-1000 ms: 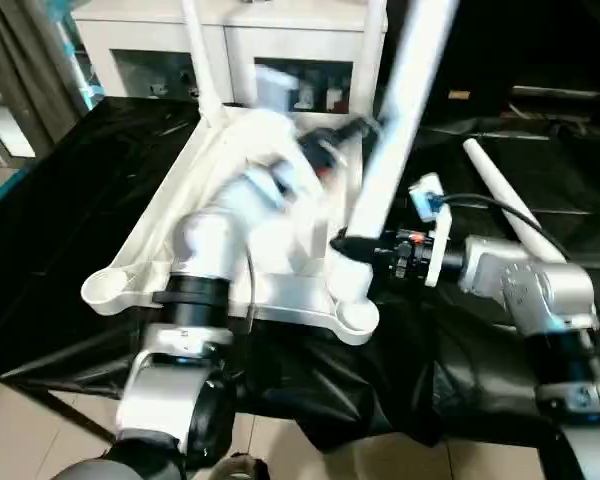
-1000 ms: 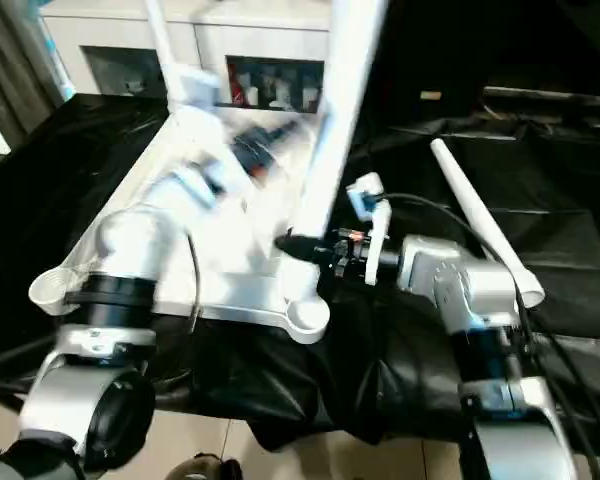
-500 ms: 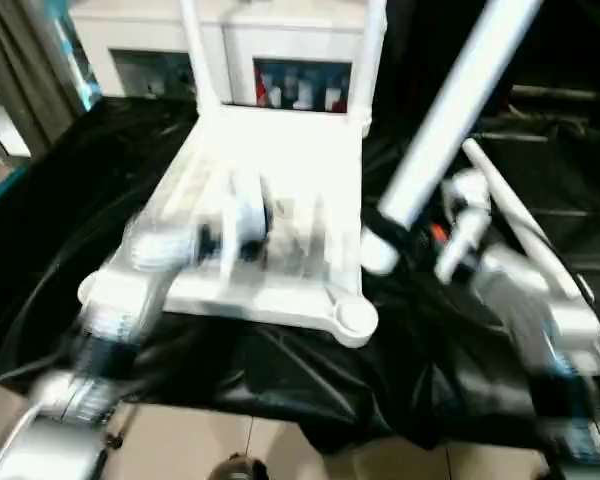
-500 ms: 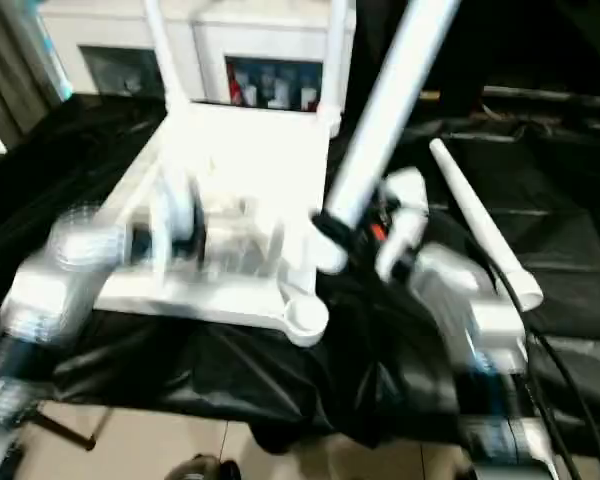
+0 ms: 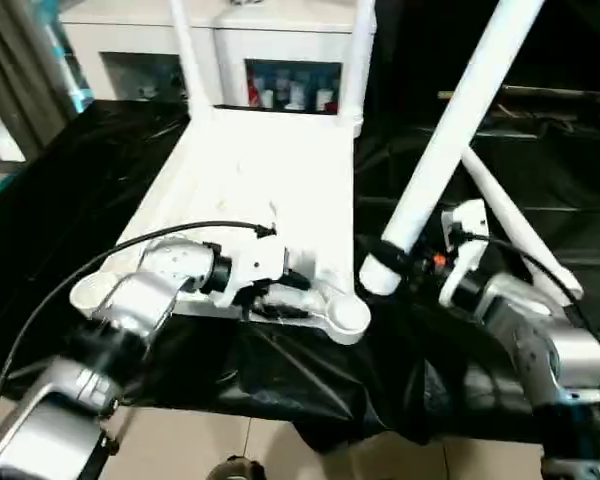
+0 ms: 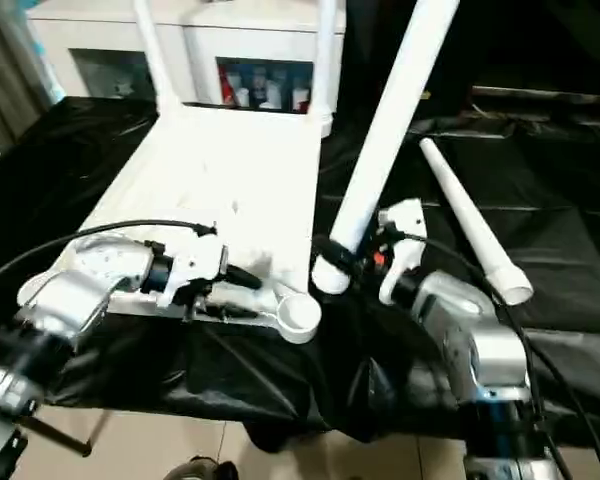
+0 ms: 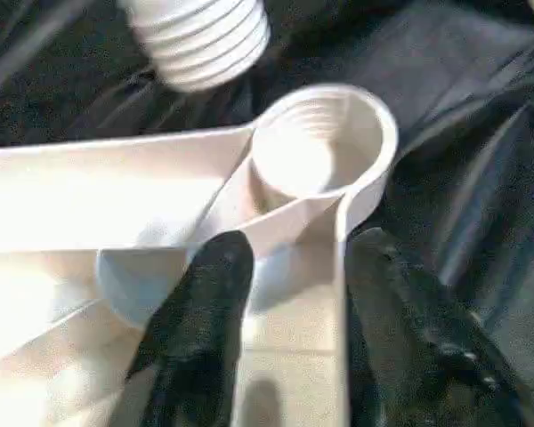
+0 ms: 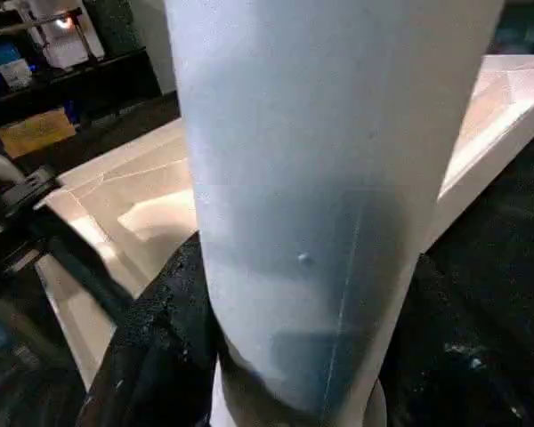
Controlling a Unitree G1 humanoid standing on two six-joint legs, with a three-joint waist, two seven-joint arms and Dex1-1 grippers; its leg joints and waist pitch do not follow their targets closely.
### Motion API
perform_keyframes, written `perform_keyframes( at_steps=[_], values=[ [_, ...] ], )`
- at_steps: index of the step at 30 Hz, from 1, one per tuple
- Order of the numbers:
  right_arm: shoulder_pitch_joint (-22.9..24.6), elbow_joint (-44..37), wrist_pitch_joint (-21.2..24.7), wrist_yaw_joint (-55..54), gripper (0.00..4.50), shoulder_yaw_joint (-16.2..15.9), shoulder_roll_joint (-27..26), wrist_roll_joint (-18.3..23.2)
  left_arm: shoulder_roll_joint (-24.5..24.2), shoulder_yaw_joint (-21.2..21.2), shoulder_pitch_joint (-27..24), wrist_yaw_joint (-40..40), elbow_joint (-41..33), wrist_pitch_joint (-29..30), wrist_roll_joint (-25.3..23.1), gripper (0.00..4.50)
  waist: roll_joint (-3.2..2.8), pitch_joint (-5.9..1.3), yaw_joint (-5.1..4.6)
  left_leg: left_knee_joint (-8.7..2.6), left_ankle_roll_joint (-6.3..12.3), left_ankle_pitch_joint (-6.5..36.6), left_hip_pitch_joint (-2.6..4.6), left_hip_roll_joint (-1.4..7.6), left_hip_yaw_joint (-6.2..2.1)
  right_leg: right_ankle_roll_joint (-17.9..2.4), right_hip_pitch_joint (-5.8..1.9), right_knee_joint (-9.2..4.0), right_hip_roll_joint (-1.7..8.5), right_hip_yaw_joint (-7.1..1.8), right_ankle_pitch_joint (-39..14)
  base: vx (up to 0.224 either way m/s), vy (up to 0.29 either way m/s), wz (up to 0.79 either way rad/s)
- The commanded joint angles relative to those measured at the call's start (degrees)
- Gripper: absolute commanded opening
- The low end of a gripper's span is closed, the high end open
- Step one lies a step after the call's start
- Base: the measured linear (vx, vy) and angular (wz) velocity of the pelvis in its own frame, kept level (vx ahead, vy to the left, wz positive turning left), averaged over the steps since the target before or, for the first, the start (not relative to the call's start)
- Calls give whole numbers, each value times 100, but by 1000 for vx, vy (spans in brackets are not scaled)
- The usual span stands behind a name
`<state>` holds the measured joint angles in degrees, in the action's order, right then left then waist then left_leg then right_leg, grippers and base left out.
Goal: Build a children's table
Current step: Pick table leg, then insert table leg to table base
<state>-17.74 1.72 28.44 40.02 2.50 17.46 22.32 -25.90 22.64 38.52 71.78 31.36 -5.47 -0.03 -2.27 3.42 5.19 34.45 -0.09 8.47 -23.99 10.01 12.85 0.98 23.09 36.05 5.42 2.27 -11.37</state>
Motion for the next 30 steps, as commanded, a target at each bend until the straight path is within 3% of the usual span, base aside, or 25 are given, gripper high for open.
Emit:
perform_keyframes(
  at_steps=[1,5,9,20,27,30],
  values=[
    [44,-195,-97,-17,191,-52,31,-59,-16,102,97,52,208,-138,-181,167,22,-463,5,-432,-283,1582,272,304,-227,-1195,-156,-430,332,-195,-834,0,0,0],
    [78,-230,-89,-34,191,-49,28,-64,9,136,111,257,360,-151,-123,146,5,-459,5,-432,-257,1654,280,316,-226,-1310,-155,-424,337,-190,-846,0,0,0],
    [97,-253,-76,-75,191,-58,42,-53,35,131,148,322,541,-261,-157,109,-1,-455,6,-442,-293,1780,293,325,-231,-1297,-146,-436,346,-192,-1042,0,0,0],
    [85,-235,-90,-61,191,-95,99,-80,27,140,298,181,1060,-514,-422,4,4,-456,12,-438,-283,1768,298,325,-229,-1320,-149,-436,352,-195,-950,0,0,0],
    [79,-234,-88,-63,191,-110,111,-79,36,85,307,98,1183,-533,-463,0,11,-448,9,-447,-327,1898,303,334,-240,-1291,-141,-451,368,-200,-1172,0,0,0],
    [33,-165,65,-63,191,-34,43,86,322,-198,321,-200,1070,102,-207,0,13,-446,1,-442,-318,1901,308,334,-232,-1347,-143,-439,368,-197,-1155,0,0,0]
  ],
)
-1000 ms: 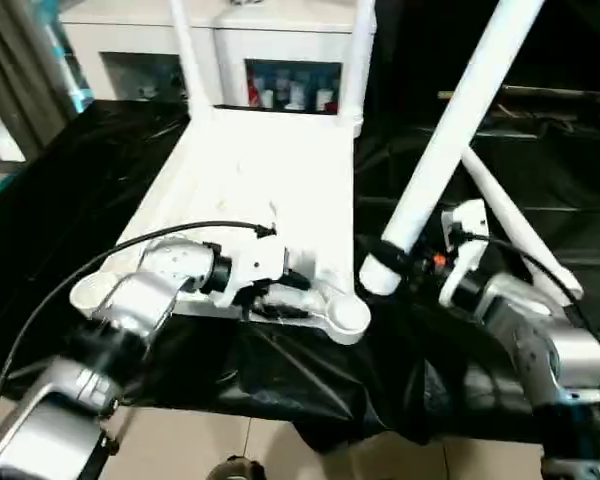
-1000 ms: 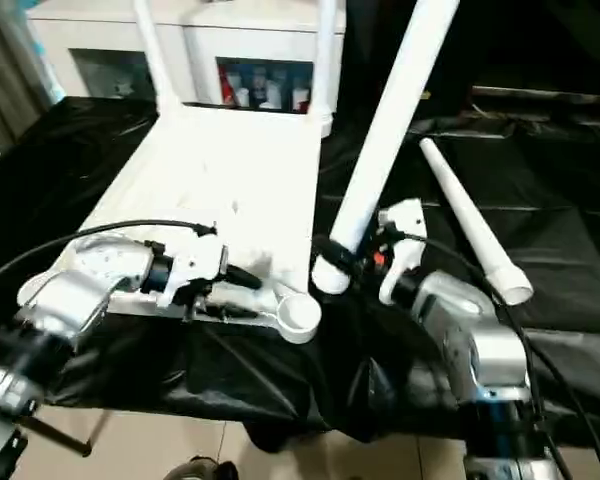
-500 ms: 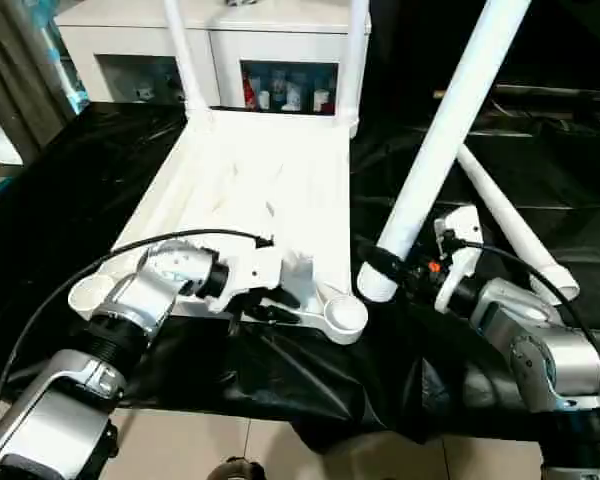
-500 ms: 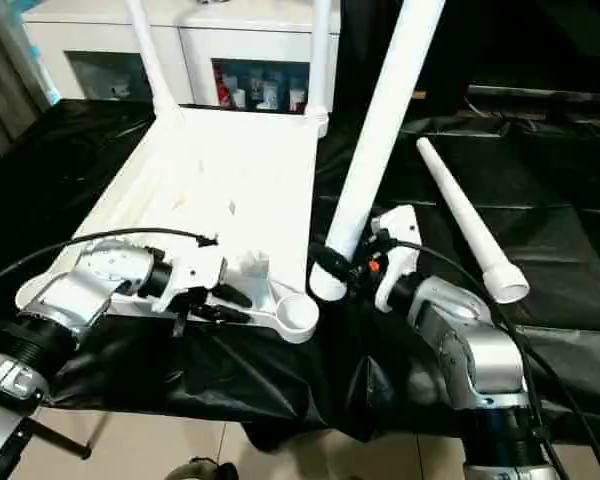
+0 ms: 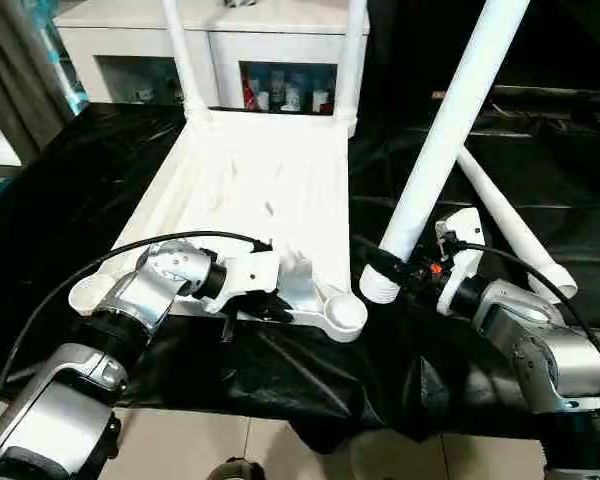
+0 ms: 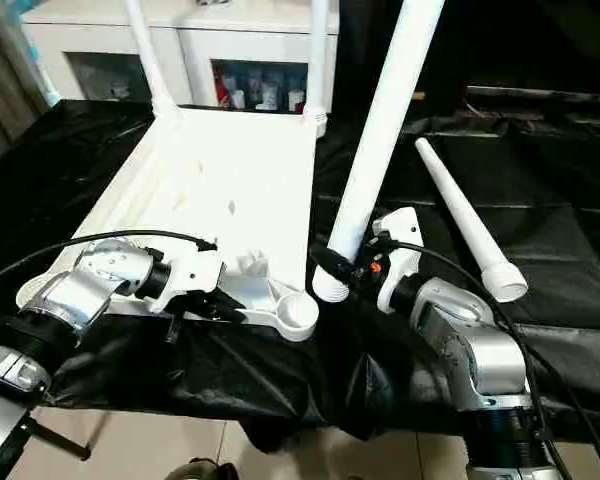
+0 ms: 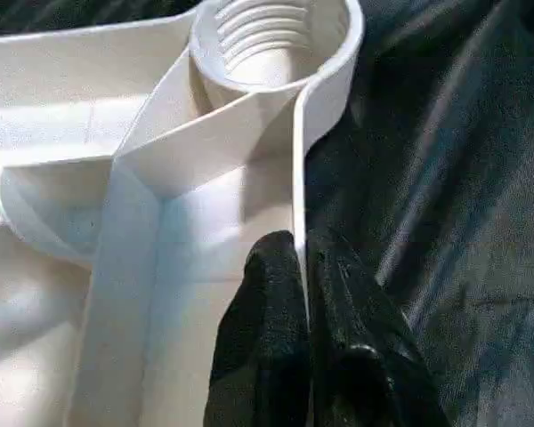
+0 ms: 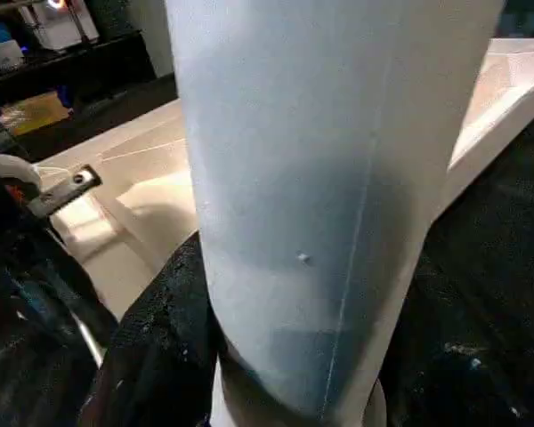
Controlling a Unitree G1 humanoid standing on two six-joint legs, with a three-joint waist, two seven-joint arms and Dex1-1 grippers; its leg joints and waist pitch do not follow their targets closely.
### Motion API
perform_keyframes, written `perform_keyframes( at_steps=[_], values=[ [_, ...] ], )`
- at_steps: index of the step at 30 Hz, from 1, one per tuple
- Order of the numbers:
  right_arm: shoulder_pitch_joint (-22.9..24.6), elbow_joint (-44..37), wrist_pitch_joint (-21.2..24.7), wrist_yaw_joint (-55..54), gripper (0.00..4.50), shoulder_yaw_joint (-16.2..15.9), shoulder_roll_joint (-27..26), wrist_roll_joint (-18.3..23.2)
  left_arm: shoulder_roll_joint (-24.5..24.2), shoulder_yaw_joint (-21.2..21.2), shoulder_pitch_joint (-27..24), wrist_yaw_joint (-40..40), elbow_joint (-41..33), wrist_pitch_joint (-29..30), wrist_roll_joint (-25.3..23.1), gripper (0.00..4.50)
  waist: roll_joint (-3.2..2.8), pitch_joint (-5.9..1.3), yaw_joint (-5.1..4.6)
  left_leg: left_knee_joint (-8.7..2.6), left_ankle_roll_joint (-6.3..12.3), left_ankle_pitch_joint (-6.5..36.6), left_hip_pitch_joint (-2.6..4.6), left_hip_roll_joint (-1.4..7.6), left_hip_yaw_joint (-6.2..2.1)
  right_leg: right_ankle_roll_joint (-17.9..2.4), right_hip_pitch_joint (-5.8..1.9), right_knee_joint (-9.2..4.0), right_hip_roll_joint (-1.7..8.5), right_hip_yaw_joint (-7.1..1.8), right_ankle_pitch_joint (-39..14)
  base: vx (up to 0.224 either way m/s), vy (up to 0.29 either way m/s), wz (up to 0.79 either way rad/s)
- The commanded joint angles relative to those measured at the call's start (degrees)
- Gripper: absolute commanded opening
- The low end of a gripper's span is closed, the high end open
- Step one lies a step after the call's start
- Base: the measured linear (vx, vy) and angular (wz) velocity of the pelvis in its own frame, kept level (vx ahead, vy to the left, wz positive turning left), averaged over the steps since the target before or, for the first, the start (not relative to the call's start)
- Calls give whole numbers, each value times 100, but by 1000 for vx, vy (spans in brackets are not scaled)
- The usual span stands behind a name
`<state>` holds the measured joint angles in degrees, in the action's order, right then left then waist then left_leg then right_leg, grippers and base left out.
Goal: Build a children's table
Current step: Insert table leg to table base
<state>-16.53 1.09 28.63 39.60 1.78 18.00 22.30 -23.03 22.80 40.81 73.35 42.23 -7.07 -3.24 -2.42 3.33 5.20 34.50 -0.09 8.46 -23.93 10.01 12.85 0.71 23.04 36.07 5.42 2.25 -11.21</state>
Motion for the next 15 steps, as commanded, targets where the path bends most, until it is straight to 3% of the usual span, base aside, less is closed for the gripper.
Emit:
perform_keyframes(
  at_steps=[1,5,8,10,14,15],
  values=[
    [-108,-75,88,-20,191,53,-27,125,115,-277,100,-434,-25,397,166,0,14,-436,7,-437,-299,1910,300,334,-236,-1334,-137,-454,379,-199,-1201,0,0,0],
    [-265,296,197,108,191,-123,-14,38,483,-376,-8,-715,-172,843,338,0,57,-458,-22,-426,-178,1606,231,314,-250,-1362,-196,-431,365,-178,-921,0,0,0],
    [-457,624,122,206,191,-273,2,-109,684,-365,-71,-937,-205,938,300,0,67,-455,-22,-388,-85,1515,243,305,-232,-1404,-191,-449,368,-182,-887,0,0,0],
    [-638,866,21,254,191,-361,15,-209,782,-395,-118,-997,-245,1012,258,0,116,-460,-14,-368,24,1364,226,308,-227,-1406,-208,-443,371,-177,-870,0,0,0],
    [-899,1265,-46,324,191,-415,12,-317,809,-363,-112,-1145,-176,1004,163,0,123,-441,-11,-384,16,1433,251,319,-228,-1318,-173,-477,352,-177,-1187,0,0,0],
    [-952,1335,-5,355,191,-438,26,-325,808,-365,-100,-1188,-153,1027,145,0,153,-435,-22,-393,-5,1470,250,321,-221,-1286,-169,-486,345,-182,-1248,0,0,0]
  ],
)
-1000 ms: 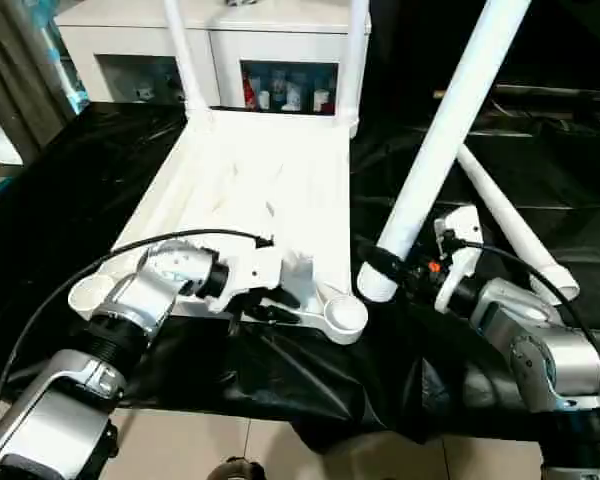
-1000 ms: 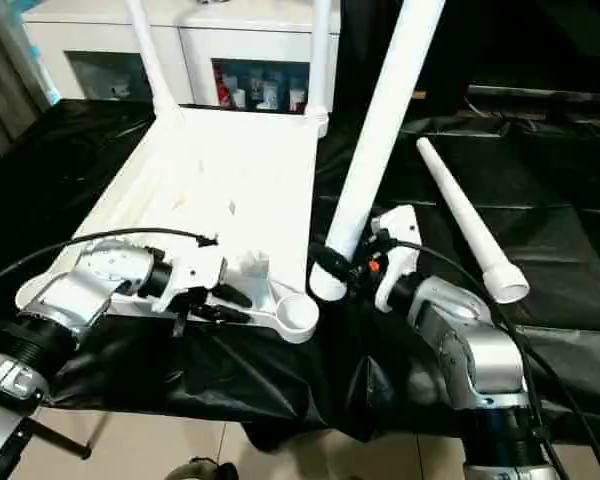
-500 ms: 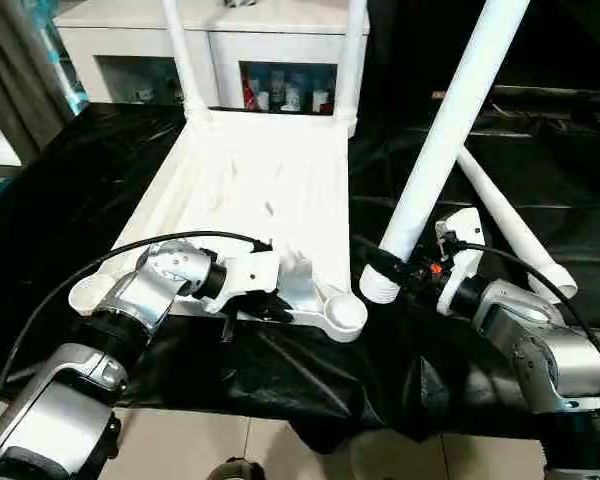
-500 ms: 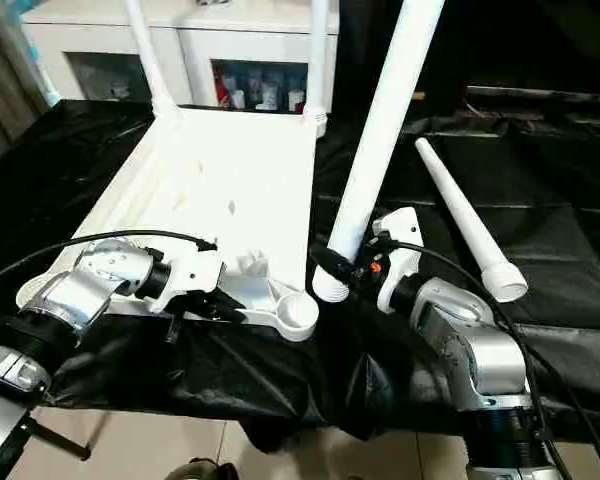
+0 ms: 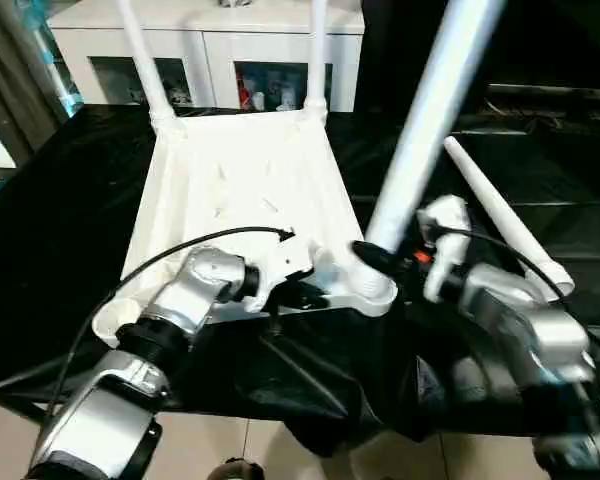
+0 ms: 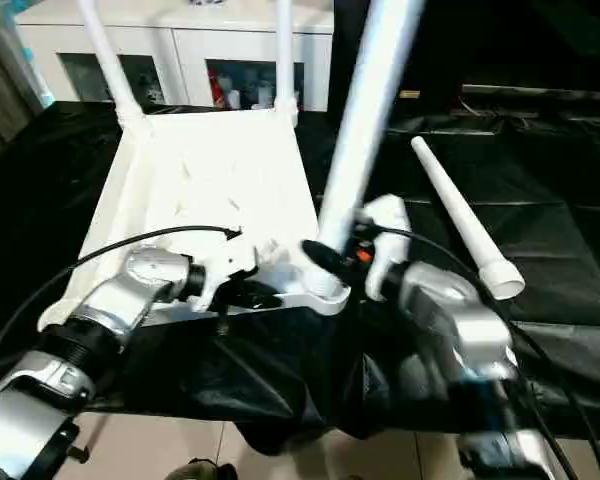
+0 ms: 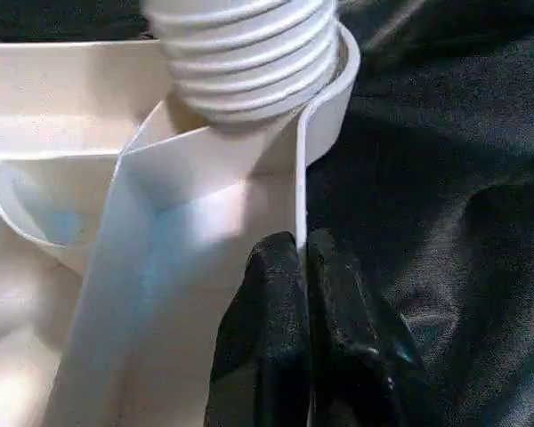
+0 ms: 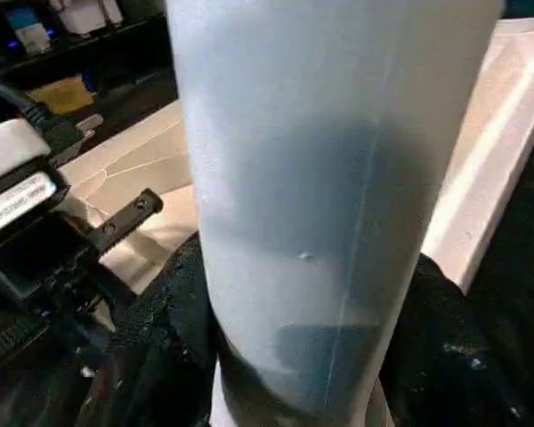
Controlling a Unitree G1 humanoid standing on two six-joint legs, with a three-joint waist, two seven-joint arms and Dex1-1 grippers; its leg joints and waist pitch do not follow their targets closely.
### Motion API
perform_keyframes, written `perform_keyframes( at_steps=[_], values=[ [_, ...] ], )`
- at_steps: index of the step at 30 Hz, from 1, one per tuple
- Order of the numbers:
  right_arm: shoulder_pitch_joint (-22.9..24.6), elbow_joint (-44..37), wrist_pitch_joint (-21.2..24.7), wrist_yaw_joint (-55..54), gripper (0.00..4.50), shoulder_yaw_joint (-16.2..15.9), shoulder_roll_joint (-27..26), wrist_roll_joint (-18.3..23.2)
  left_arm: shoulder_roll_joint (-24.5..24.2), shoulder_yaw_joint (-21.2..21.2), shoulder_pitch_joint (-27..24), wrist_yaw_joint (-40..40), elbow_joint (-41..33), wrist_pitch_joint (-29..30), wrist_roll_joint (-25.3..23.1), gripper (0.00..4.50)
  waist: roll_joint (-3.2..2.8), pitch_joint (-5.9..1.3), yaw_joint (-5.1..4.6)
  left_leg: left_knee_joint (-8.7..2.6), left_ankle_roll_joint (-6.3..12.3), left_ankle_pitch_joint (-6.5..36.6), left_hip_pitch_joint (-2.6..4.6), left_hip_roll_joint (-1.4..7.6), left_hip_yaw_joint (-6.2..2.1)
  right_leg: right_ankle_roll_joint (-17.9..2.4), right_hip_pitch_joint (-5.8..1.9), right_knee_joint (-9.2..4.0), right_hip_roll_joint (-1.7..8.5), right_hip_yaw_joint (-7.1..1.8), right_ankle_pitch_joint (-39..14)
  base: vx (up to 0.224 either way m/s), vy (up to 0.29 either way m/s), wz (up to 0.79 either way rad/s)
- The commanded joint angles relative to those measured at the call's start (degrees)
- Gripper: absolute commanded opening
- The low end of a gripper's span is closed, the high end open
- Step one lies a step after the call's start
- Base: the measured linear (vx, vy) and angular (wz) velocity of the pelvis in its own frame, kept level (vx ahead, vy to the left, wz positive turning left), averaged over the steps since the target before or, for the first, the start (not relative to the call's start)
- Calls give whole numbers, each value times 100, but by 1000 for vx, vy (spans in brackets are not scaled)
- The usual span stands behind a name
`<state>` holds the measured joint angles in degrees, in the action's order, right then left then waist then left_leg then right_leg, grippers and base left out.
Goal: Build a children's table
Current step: Insert table leg to table base
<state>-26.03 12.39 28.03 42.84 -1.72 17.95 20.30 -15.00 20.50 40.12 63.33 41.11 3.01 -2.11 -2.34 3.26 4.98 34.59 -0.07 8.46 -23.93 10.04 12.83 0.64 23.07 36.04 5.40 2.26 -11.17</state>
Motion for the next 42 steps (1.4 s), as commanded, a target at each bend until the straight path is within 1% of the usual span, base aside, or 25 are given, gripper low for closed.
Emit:
perform_keyframes(
  at_steps=[1,2,3,4,6,7,9,10,11,12,15,19,20,24,28,30,31,35,39,42],
  values=[
    [-66,285,117,88,191,-151,76,-160,1,-142,-13,-215,-18,37,30,0,129,-437,10,-399,-9,1443,253,319,-227,-1275,-176,-470,356,-183,-1237,0,0,0],
    [-92,317,138,123,191,-185,100,-179,-1,-148,-2,-222,-8,45,32,0,145,-432,7,-404,-7,1441,250,319,-223,-1267,-173,-478,354,-183,-1238,0,0,0],
    [-136,381,162,198,191,-250,156,-223,-20,-154,25,-213,9,44,32,0,132,-431,10,-404,-13,1459,252,320,-225,-1253,-170,-476,352,-184,-1245,0,0,0],
    [-159,428,152,235,191,-274,177,-235,-30,-158,32,-213,3,51,23,0,154,-431,9,-405,-12,1464,250,317,-222,-1232,-175,-478,352,-186,-1257,0,0,0],
    [-177,464,144,258,191,-288,191,-242,-36,-161,35,-214,-3,58,16,0,152,-434,13,-402,-3,1457,246,316,-223,-1224,-177,-481,362,-189,-1251,0,0,0],
    [-225,559,139,281,191,-305,210,-253,-49,-174,44,-184,-2,63,20,0,173,-438,12,-398,13,1436,244,316,-221,-1225,-179,-477,364,-187,-1244,0,0,0],
    [-289,706,149,329,191,-368,263,-323,-39,-238,52,-153,13,62,78,0,164,-436,11,-398,13,1412,242,315,-223,-1231,-175,-480,360,-182,-1273,0,0,0],
    [-298,726,148,338,191,-378,268,-336,-38,-249,54,-150,16,59,88,0,174,-436,14,-395,18,1419,245,317,-219,-1223,-173,-479,360,-185,-1285,0,0,0],
    [-292,703,187,368,191,-387,286,-329,-28,-278,54,-155,23,36,116,0,170,-432,13,-401,17,1428,244,319,-222,-1214,-171,-483,359,-186,-1298,0,0,0],
    [-285,661,262,426,191,-397,314,-295,6,-372,45,-147,44,7,224,0,189,-436,11,-401,19,1432,245,319,-219,-1207,-172,-480,352,-185,-1284,0,0,0],
    [-242,547,371,546,191,-414,405,-257,-3,-422,23,-117,74,-39,278,0,192,-431,16,-397,33,1455,243,315,-218,-1193,-174,-493,361,-188,-1364,0,0,0],
    [-221,487,437,622,191,-398,493,-202,-30,-421,5,-117,98,-69,263,0,196,-430,17,-398,37,1456,242,319,-220,-1163,-170,-501,363,-189,-1442,0,0,0],
    [-215,477,443,633,191,-389,507,-200,-34,-421,4,-121,101,-77,260,0,204,-427,15,-400,36,1468,245,320,-219,-1162,-165,-504,359,-189,-1461,0,0,0],
    [-175,417,497,681,191,-346,560,-184,-45,-418,4,-130,95,-105,249,0,201,-429,20,-401,41,1465,245,322,-220,-1154,-163,-507,361,-187,-1480,0,0,0],
    [-177,515,471,682,191,-347,529,-212,-56,-378,4,-70,74,-131,215,0,210,-423,7,-411,21,1502,229,318,-227,-1141,-164,-513,366,-183,-1571,0,0,0],
    [-182,495,504,678,190,-366,527,-197,-60,-373,5,-61,72,-130,211,0,208,-421,11,-412,17,1510,239,322,-227,-1135,-155,-514,362,-184,-1564,0,0,0],
    [-186,430,559,695,190,-386,538,-163,-69,-369,5,-58,66,-124,206,0,219,-423,11,-410,9,1536,246,321,-223,-1136,-154,-516,363,-186,-1582,0,0,0],
    [-196,355,617,742,190,-380,579,-119,-91,-360,-1,-40,54,-124,197,0,222,-422,18,-411,13,1510,248,324,-221,-1137,-152,-514,363,-190,-1557,0,0,0],
    [-324,735,401,729,190,-366,503,-213,-101,-341,-5,-9,54,-151,181,0,224,-415,14,-408,-1,1536,241,321,-223,-1122,-151,-525,375,-191,-1650,0,0,0],
    [-387,913,369,696,190,-312,439,-194,-105,-334,-5,5,53,-157,176,0,219,-414,4,-413,-26,1594,255,326,-226,-1130,-136,-531,372,-188,-1712,0,0,0]
  ],
)
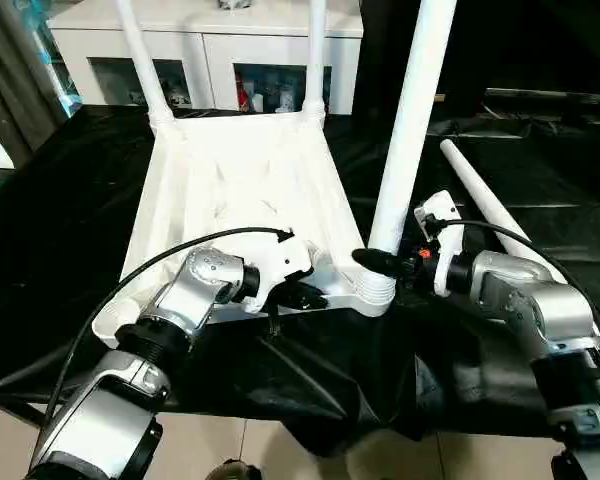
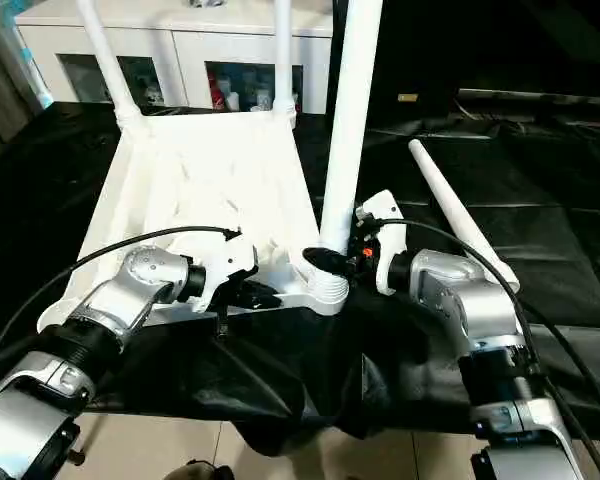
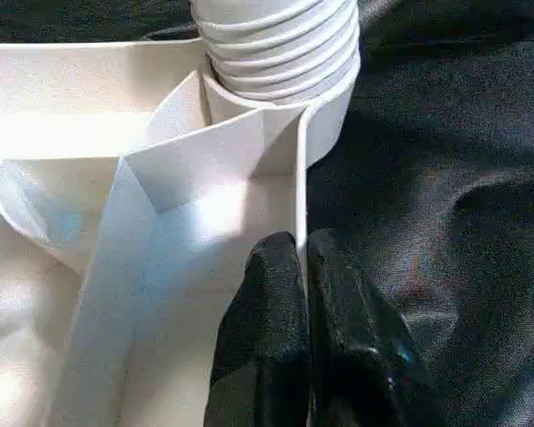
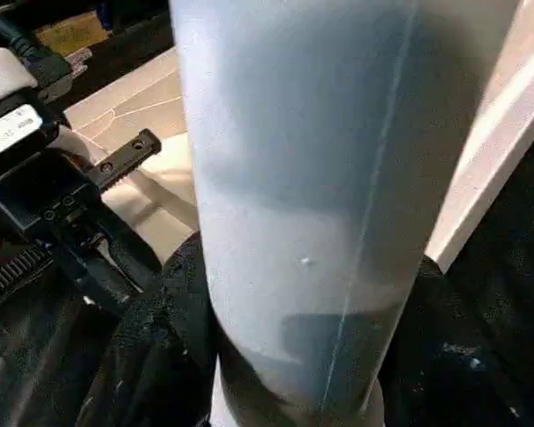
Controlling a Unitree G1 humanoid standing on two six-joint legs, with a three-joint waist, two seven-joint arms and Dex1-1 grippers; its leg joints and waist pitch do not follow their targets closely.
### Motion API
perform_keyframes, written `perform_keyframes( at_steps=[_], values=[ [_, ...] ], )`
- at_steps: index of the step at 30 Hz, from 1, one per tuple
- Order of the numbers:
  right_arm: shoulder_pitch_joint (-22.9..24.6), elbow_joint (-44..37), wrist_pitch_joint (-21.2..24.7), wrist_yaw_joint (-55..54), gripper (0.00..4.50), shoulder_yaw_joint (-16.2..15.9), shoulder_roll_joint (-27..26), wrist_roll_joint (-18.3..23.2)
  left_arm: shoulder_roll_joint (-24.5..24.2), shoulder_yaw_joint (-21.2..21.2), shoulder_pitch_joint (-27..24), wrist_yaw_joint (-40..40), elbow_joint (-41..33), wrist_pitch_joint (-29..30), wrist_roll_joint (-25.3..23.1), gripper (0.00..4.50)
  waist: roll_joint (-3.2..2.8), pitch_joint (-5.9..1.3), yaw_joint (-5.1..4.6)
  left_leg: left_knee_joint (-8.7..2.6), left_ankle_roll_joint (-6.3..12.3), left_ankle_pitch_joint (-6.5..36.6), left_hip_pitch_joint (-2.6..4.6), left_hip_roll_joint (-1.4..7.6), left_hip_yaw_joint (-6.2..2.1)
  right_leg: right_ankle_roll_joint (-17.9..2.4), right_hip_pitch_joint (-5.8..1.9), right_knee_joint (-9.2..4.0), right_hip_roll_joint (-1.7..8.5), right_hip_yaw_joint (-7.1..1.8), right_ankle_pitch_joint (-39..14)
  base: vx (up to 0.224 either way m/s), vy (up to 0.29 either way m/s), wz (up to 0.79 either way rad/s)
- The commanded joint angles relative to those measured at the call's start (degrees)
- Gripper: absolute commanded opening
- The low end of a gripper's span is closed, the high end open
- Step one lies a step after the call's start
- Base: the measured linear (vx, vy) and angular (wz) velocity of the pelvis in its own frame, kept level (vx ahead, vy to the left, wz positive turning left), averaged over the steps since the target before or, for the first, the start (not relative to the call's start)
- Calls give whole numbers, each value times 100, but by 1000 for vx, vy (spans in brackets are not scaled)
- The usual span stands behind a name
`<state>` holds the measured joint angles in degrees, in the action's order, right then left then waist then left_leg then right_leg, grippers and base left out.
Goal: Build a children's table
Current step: Insert table leg to table base
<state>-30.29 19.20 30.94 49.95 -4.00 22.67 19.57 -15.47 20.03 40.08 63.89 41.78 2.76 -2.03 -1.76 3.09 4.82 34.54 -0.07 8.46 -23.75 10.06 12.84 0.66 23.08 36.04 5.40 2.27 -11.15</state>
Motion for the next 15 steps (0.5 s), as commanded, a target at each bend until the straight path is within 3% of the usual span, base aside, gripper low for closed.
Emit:
perform_keyframes(
  at_steps=[1,3,8,10,14,15],
  values=[
    [6,314,73,-32,190,-54,-63,-106,-59,-284,-1,-41,-14,-133,167,0,163,-394,13,-412,-36,1611,230,320,-229,-1133,-144,-529,370,-188,-1726,0,0,0],
    [-103,611,26,-54,190,10,-127,-100,-69,-273,8,-20,-12,-131,158,0,159,-389,-4,-423,-58,1653,217,316,-237,-1144,-152,-526,371,-181,-1758,0,0,0],
    [-116,814,13,-53,190,171,-180,24,-77,-273,15,-7,-8,-130,157,0,165,-376,-4,-449,-189,1919,259,328,-250,-1071,-134,-561,379,-190,-2023,0,0,0],
    [7,901,20,-80,190,388,-239,208,-84,-277,23,-3,-4,-126,160,0,141,-376,7,-448,-204,1954,281,331,-247,-1097,-121,-565,384,-200,-1971,0,0,0],
    [283,1037,-81,-149,190,645,-355,344,-87,-289,49,-22,17,-133,166,0,160,-382,19,-448,-177,1934,275,331,-234,-1146,-127,-565,386,-202,-1838,0,0,0],
    [377,1060,-127,-179,190,691,-406,358,-86,-297,69,-27,37,-137,169,0,95,-381,33,-452,-187,1936,276,330,-248,-1143,-127,-559,390,-199,-1840,0,0,0]
  ],
)
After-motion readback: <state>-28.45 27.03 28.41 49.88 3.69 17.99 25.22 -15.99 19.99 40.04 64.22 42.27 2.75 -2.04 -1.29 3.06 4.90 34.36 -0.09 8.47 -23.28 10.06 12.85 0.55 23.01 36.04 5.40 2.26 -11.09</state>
